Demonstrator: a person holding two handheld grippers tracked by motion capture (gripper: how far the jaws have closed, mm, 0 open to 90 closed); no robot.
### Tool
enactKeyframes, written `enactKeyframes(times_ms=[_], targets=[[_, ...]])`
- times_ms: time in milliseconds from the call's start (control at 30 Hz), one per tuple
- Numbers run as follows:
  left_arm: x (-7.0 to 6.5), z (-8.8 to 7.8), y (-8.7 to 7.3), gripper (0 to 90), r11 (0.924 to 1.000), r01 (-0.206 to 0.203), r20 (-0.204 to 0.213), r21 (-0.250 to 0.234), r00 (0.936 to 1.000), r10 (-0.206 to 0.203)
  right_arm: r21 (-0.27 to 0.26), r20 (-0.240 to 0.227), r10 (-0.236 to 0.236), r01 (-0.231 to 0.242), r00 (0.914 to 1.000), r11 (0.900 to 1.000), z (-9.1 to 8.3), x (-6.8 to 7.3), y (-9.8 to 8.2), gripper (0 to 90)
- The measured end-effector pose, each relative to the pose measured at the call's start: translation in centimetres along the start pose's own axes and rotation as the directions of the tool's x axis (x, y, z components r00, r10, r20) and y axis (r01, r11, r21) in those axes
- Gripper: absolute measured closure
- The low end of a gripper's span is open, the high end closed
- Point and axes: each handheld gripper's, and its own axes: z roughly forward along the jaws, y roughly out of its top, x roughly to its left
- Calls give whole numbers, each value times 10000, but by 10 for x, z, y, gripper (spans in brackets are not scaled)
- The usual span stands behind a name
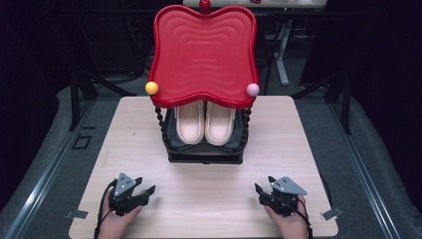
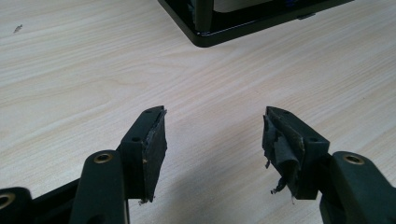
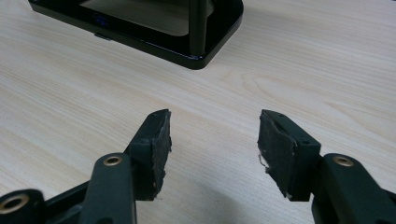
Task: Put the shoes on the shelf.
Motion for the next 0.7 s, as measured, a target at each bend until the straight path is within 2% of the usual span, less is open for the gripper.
enactKeyframes(times_ms=[200,367,500,700], targets=[[1,0,1,402,10000,40,9,-70,10000,-40,131,-81,-80,81,9999,9999,1,1,0,434],[3,-1,5,401,9995,169,105,-270,9998,-167,22,-352,75,-75,9994,10000,2,-1,2,432],[4,0,5,398,9996,148,131,-248,9998,-145,6,-478,103,-103,9988,9999,3,0,2,431],[6,1,5,389,9995,137,94,-301,9999,-134,42,-445,33,-31,9990,10000,4,-1,2,429]])
